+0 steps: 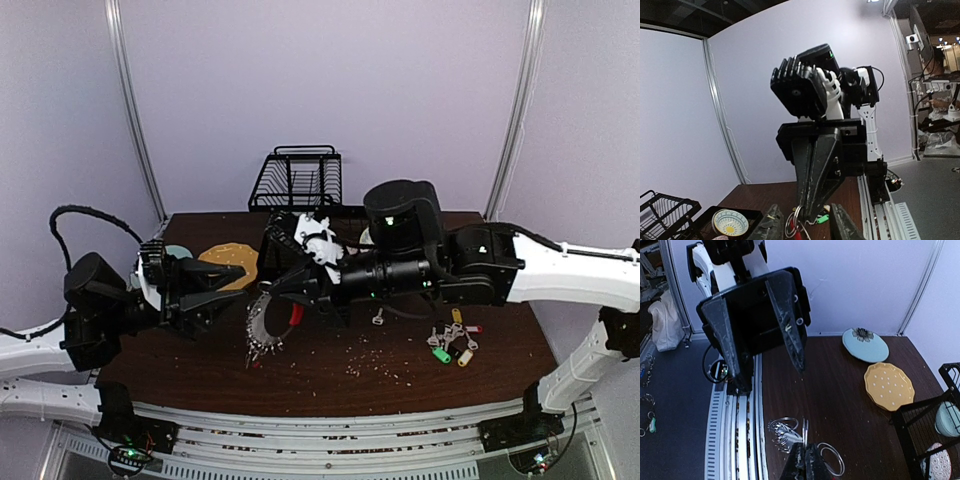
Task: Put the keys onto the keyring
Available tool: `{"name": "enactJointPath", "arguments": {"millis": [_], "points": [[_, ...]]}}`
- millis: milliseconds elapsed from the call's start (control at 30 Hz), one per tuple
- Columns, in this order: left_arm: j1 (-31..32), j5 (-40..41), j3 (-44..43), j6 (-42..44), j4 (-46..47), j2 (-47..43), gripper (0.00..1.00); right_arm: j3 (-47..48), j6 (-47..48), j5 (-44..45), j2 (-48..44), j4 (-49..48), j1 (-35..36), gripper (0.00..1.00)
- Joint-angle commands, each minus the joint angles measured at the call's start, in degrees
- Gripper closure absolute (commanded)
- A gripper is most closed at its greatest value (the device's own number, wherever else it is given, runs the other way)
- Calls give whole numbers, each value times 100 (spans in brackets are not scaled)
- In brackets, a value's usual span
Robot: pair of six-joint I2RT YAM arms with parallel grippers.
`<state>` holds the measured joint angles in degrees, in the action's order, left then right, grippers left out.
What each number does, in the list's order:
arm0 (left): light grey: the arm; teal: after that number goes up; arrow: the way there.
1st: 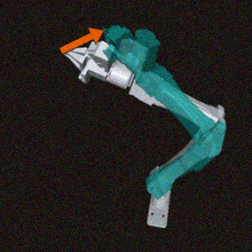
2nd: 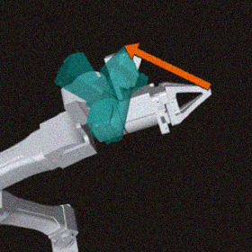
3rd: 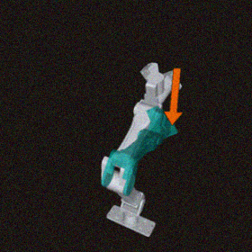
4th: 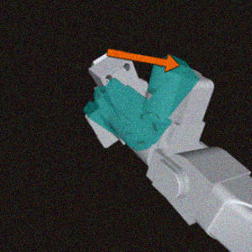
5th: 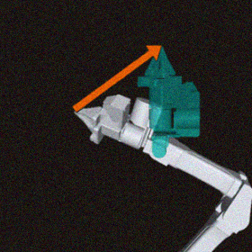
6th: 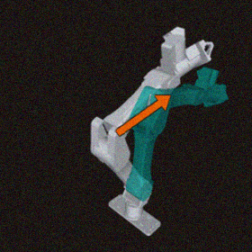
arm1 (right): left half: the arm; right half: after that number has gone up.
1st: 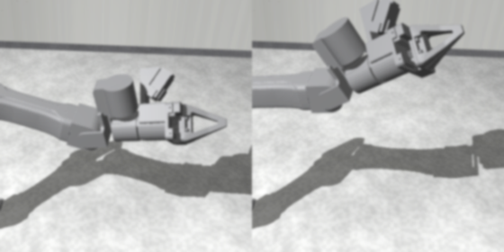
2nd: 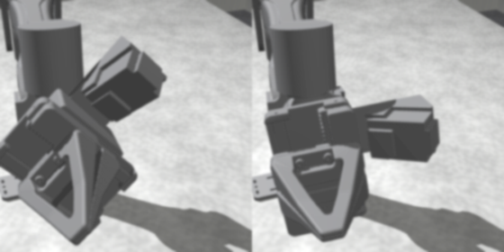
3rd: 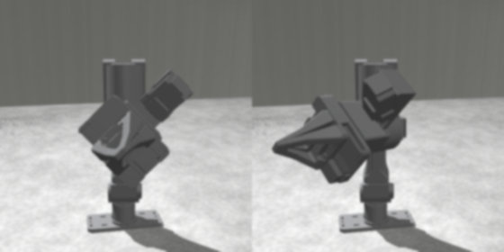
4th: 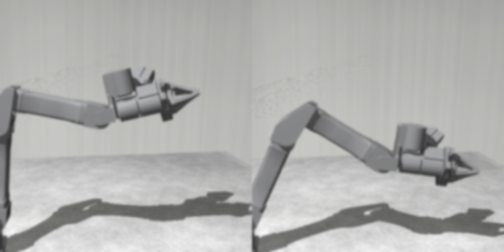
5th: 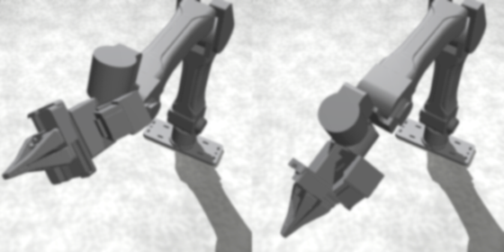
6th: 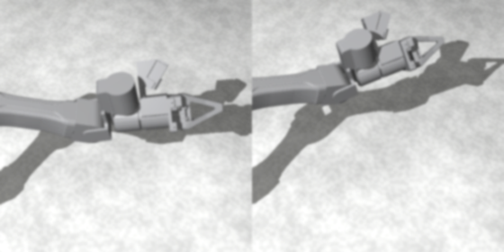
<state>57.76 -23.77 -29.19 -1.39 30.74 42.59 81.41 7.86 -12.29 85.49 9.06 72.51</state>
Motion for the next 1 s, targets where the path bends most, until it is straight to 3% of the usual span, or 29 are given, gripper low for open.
{"name": "enactJointPath", "arguments": {"millis": [0, 233, 633, 967], "points": [[13, 277, -519, 905, -2222, -25, 69, 872, 401, 1077, 59, 2565, 226, 100], [16, -141, -966, 1265, -2697, 393, 72, 1823, 512, 1524, 539, 3580, 465, 100], [41, -987, -906, 1048, -1913, 900, 68, 2115, 722, 1469, 766, 3547, 591, 100], [91, -930, -780, 898, -1342, 978, 80, 2125, 829, 1405, 808, 3450, 607, 100]]}}
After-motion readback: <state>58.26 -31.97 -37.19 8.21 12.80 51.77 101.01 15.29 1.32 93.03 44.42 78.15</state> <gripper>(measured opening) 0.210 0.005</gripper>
